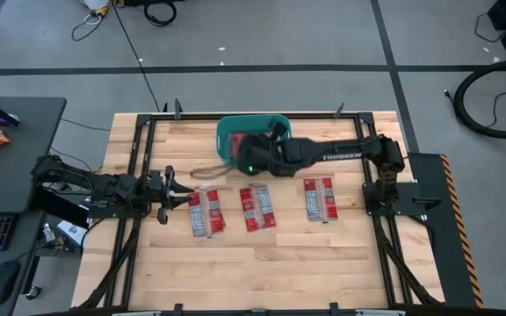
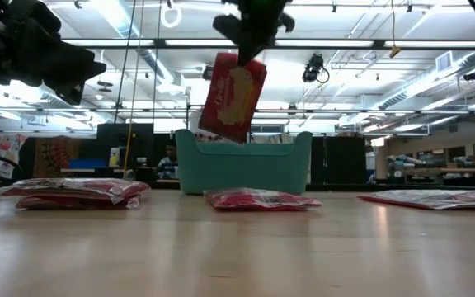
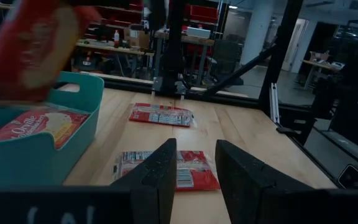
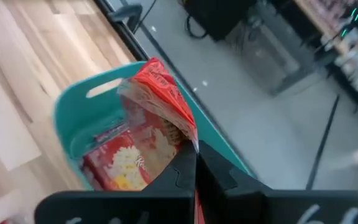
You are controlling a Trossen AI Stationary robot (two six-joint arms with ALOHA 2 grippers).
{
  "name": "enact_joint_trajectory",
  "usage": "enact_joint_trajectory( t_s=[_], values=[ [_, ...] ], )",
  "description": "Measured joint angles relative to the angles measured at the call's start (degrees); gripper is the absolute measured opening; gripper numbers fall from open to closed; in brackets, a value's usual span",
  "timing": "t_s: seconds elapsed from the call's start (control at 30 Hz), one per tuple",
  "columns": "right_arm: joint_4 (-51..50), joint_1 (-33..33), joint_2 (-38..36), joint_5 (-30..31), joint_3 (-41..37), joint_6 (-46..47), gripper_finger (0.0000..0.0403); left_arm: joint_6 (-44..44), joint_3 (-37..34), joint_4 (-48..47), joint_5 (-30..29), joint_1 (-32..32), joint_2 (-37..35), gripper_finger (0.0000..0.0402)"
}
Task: Sort popcorn bags into baskets
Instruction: Put the red popcorn bag into the blue bin
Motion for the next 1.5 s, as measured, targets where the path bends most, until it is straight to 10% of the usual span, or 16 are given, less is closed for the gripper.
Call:
enact_joint_trajectory(
  t_s=[0.43, 1.1, 1.5],
  values=[
    [8.46, -4.67, 0.1, -18.98, -1.42, 2.11, 0.0008, 0.0, 0.0, 0.0, 0.01, 0.02, 0.0, 0.0117],
    [-2.17, -14.65, 0.17, -21.83, -14.71, 13.82, 0.0078, 0.01, 0.0, 0.0, 0.02, 0.01, 0.0, 0.0117],
    [-4.51, -9.23, 0.17, -27.57, -14.69, 13.04, 0.0115, 0.0, 0.0, 0.01, 0.01, 0.01, 0.0, 0.0117]
  ],
)
